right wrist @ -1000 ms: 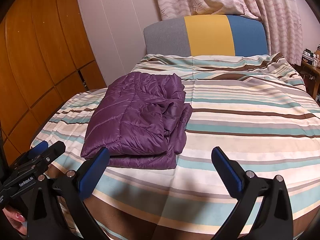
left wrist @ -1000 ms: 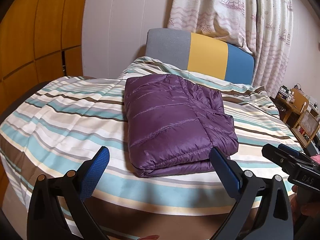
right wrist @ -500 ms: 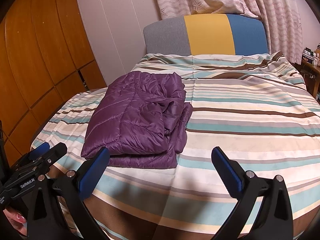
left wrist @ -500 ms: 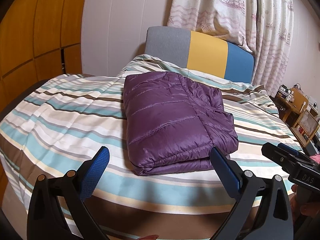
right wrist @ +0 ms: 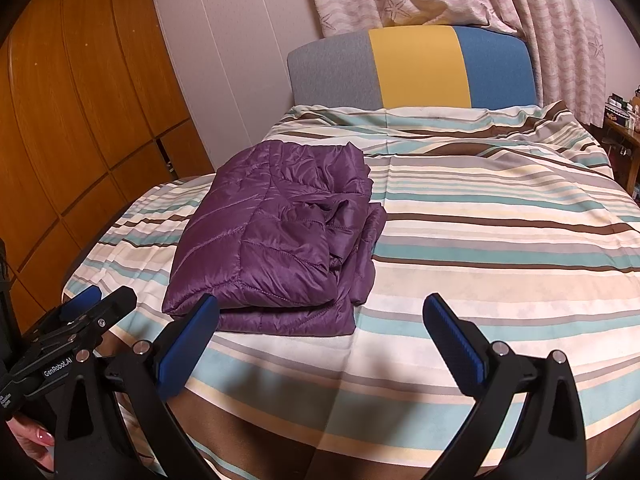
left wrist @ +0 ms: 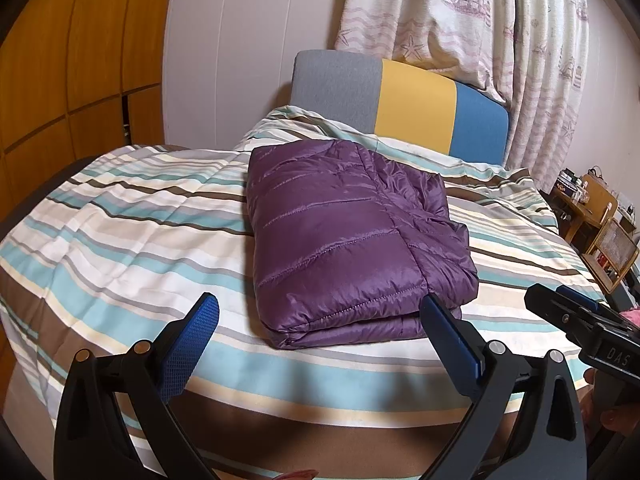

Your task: Fold large clothes

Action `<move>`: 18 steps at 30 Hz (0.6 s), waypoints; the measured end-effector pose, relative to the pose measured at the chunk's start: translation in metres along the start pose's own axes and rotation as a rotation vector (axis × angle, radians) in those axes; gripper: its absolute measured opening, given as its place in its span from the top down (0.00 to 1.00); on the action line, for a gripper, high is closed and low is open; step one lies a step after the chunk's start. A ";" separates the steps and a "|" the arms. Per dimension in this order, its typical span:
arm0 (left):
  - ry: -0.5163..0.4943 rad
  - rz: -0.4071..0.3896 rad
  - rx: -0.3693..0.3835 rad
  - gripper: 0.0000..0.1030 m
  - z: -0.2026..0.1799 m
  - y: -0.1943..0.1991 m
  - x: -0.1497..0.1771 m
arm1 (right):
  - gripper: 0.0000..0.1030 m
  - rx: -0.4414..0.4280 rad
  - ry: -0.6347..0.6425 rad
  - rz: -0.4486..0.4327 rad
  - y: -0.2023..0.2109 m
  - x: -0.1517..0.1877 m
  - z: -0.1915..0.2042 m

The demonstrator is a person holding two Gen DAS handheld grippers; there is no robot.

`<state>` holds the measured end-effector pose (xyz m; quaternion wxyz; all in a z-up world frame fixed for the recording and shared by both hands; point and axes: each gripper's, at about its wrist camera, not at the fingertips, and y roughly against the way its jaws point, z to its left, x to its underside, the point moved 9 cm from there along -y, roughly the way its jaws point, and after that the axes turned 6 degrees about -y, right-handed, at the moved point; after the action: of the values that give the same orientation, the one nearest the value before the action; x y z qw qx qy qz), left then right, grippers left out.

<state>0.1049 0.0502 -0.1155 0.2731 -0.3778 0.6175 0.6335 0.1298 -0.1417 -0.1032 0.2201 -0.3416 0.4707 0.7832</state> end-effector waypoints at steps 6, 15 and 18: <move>0.003 0.001 -0.001 0.03 0.000 0.000 0.001 | 0.02 -0.001 -0.002 0.001 0.000 0.000 -0.001; 0.003 0.006 0.007 0.03 -0.004 -0.001 0.006 | 0.02 -0.003 0.000 0.006 -0.001 0.001 -0.001; 0.005 0.011 0.014 0.03 -0.004 -0.001 0.006 | 0.02 -0.004 0.000 0.006 -0.001 0.001 0.000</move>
<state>0.1031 0.0456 -0.1210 0.2706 -0.3742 0.6248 0.6296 0.1298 -0.1419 -0.1044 0.2168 -0.3407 0.4702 0.7847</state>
